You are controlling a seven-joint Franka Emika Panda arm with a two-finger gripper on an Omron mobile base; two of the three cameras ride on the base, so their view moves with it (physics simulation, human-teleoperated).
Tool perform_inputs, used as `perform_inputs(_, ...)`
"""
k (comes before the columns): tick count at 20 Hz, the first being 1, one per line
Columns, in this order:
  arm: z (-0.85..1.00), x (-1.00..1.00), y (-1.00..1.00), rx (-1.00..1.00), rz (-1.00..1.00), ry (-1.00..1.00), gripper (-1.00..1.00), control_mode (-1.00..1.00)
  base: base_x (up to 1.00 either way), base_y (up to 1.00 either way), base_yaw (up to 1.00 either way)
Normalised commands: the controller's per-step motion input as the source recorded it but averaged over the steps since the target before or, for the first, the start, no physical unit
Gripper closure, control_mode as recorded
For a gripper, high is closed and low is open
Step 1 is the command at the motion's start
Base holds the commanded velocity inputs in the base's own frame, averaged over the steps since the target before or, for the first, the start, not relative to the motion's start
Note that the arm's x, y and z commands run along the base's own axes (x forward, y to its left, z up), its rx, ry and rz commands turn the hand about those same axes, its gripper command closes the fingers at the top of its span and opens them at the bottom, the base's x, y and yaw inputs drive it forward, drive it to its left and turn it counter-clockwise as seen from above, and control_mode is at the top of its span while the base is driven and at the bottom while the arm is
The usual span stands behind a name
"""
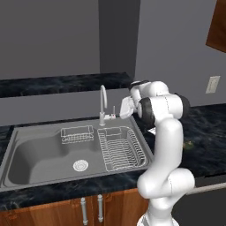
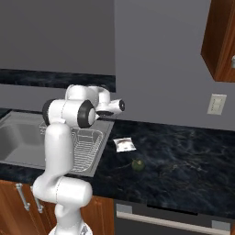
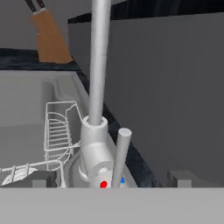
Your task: Turn on the sink faucet. Then move the squash from the counter to the sink. Turn off the sink. Move the vegetable from the sink to the pot next to the stove. Finally move the pot to the front left burner.
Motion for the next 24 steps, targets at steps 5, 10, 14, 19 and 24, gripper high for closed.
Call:
perform_inputs(5, -0.16, 0.34, 0.18, 0.0, 0.03, 0.0, -1.0, -1.0, 0.0, 0.0, 0.0)
perform_inputs(10, -0.2, 0.25, 0.19, 0.0, 0.03, 0.0, -1.0, -1.0, 0.0, 0.0, 0.0)
perform_inputs(14, -0.24, 0.24, 0.22, 0.0, 0.03, 0.0, -1.0, -1.0, 0.0, 0.0, 0.0)
perform_inputs(19, -0.15, 0.08, 0.25, 0.0, 0.02, 0.0, -1.0, -1.0, 0.0, 0.0, 0.0)
perform_inputs(24, -0.02, -0.09, 0.23, 0.0, 0.06, -0.01, -1.0, -1.0, 0.0, 0.0, 0.0)
